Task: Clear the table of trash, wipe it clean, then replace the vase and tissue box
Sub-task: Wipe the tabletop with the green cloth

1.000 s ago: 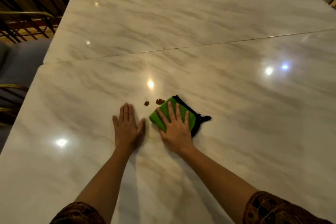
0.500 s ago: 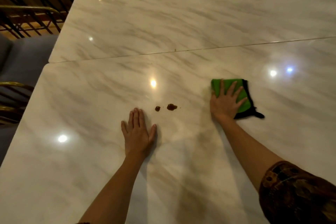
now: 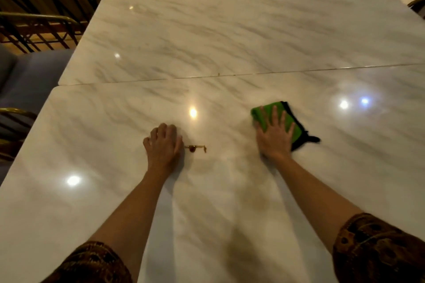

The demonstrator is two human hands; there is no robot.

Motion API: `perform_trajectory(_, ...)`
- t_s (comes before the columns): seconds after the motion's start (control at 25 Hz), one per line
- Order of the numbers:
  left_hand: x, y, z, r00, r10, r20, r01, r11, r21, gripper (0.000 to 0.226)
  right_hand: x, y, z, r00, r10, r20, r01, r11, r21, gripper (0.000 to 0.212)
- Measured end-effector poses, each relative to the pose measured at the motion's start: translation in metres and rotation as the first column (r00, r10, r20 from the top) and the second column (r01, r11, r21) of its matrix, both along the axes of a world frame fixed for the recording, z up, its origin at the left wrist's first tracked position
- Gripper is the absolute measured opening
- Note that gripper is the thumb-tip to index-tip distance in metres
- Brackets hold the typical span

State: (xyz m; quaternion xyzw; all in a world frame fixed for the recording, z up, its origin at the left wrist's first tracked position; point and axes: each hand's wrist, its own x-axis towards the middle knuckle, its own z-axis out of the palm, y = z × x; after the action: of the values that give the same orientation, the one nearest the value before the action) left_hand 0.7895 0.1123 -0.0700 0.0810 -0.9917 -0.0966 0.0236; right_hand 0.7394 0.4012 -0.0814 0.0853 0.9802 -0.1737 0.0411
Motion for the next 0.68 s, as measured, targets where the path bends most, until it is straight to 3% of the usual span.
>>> perform_trajectory(0.16, -0.019, 0.001, -0.018, 0.998, 0.016, -0.053, -0.014, 0.999, 0.046, 0.048, -0.063, 0.043, -0.005, 0.989, -0.145, 0.015, 0.143, 0.987, 0.075, 0.056)
perform_trajectory(0.36, -0.021, -0.003, -0.022, 0.999, 0.035, -0.038, -0.032, 0.996, 0.079, 0.063, -0.138, -0.001, -0.006, 0.97, -0.239, 0.052, 0.229, 0.962, 0.151, 0.059)
perform_trajectory(0.52, -0.02, -0.003, -0.021, 0.999, 0.024, -0.023, -0.021, 0.991, 0.133, 0.069, -0.149, -0.079, -0.006, 0.998, -0.05, 0.023, 0.047, 0.992, 0.118, 0.057)
perform_trajectory(0.68, -0.02, -0.002, -0.019, 0.999, 0.036, -0.032, -0.031, 0.989, 0.144, 0.069, -0.099, -0.152, -0.001, 0.952, 0.306, 0.022, -0.307, 0.951, 0.028, 0.057)
